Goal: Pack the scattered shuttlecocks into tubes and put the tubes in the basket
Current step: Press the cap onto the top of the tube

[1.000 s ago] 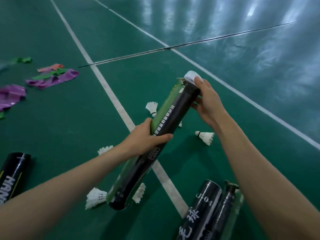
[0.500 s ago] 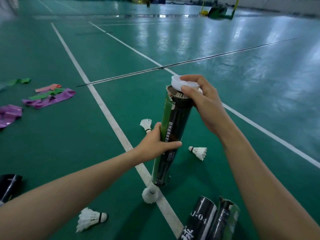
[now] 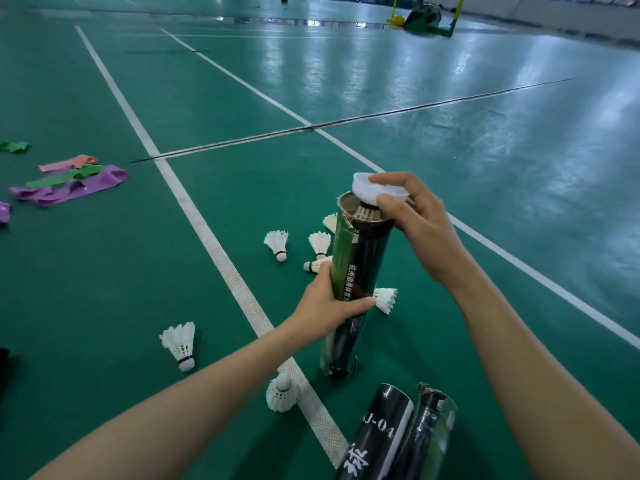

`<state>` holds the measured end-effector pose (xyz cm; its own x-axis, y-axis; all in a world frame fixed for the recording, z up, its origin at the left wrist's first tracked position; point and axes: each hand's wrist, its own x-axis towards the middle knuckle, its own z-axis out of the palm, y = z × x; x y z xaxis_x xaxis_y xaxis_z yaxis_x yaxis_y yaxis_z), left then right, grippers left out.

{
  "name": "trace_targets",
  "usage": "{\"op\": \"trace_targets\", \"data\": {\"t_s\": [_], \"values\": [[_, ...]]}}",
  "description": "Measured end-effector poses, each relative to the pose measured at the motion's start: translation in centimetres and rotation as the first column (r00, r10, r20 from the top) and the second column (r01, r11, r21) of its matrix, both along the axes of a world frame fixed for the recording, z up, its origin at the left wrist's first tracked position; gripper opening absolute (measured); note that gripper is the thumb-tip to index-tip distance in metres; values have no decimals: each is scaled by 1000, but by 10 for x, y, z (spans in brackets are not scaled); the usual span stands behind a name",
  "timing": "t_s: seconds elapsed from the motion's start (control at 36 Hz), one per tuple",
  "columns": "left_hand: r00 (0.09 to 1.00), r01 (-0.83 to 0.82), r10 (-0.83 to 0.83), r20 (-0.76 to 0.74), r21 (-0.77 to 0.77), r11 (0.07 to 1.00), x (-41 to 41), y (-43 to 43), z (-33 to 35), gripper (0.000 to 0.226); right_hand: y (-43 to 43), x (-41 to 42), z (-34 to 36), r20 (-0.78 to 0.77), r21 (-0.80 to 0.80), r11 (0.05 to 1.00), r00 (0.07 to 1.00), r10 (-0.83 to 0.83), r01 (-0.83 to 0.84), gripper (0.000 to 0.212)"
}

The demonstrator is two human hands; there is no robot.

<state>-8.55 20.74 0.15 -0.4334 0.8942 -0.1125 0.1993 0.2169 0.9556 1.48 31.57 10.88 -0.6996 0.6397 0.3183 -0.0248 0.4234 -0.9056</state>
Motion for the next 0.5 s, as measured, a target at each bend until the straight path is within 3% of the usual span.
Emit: {"op": "trace_targets", "data": {"t_s": [0.08,0.17,0.25,0.31,0.42,0.5], "values": [[1000,13,-12,-19,58,998,2,2,4,68,1,1,-4,-43,-72,996,998,-50,47,31],[1000,-25,23,13,239,971,4,3,22,78,1,-1,-6,-86,-147,988,994,-62,49,24],[998,-60,55,25,451,891,5,6,50,78,-1,-6,-8,-110,-206,977,991,-75,51,19],[996,-65,85,-19,502,862,5,9,69,71,-2,-9,-9,-123,-253,965,987,-101,67,18],[988,-66,120,-100,427,902,5,12,90,34,-7,-14,-14,-166,-376,920,969,-186,112,17],[959,-54,130,-250,291,955,-4,14,102,29,-11,-16,-20,-191,-445,880,943,-273,165,21]]}}
